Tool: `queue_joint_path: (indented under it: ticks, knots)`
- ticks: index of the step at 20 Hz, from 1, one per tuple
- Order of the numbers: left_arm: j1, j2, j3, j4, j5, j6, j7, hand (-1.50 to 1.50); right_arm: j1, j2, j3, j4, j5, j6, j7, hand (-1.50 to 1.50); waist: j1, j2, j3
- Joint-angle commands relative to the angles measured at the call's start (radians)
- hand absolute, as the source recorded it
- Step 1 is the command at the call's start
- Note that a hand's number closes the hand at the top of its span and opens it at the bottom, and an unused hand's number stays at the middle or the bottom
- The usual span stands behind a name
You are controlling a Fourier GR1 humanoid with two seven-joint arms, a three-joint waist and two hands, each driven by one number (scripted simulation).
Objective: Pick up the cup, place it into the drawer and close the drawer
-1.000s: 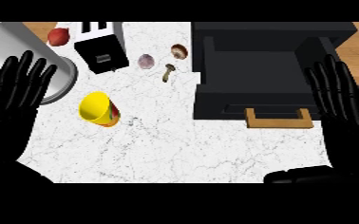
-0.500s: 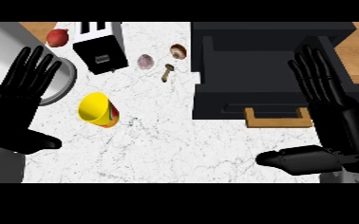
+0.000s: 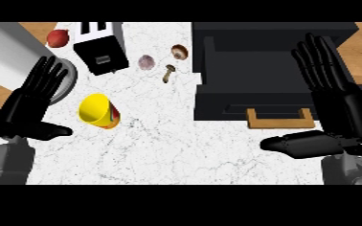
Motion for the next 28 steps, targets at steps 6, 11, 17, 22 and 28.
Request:
queue_joint_path:
  ticks: [6, 11, 17, 22, 28]
  knots:
    - [-0.051, 0.01, -0.011, 0.404, -0.193, -0.023, -0.316, -1.5, -0.036, 0.009, -0.014, 0.057, 0.005, 0.015, -0.052, -1.5, -0.002, 0.001, 0.0]
    - [-0.151, 0.0, -0.024, 0.652, -0.284, 0.021, -0.473, -1.5, -0.102, -0.007, -0.031, 0.001, -0.031, -0.001, 0.078, -1.5, -0.011, 0.002, -0.001]
    - [-0.236, 0.072, 0.001, 0.919, -0.34, 0.016, -0.634, -1.5, -0.025, -0.02, -0.043, 0.013, -0.031, 0.052, -0.009, -1.5, -0.02, 0.006, -0.002]
    - [-0.286, 0.039, -0.011, 1.011, -0.374, 0.064, -0.714, -1.5, -0.049, -0.026, -0.06, -0.021, -0.049, 0.036, 0.049, -1.5, -0.029, 0.008, -0.003]
    - [-0.259, -0.001, -0.009, 1.042, -0.379, 0.079, -0.815, -1.5, -0.136, -0.028, -0.052, 0.026, -0.034, 0.018, 0.094, -1.5, -0.022, 0.009, -0.004]
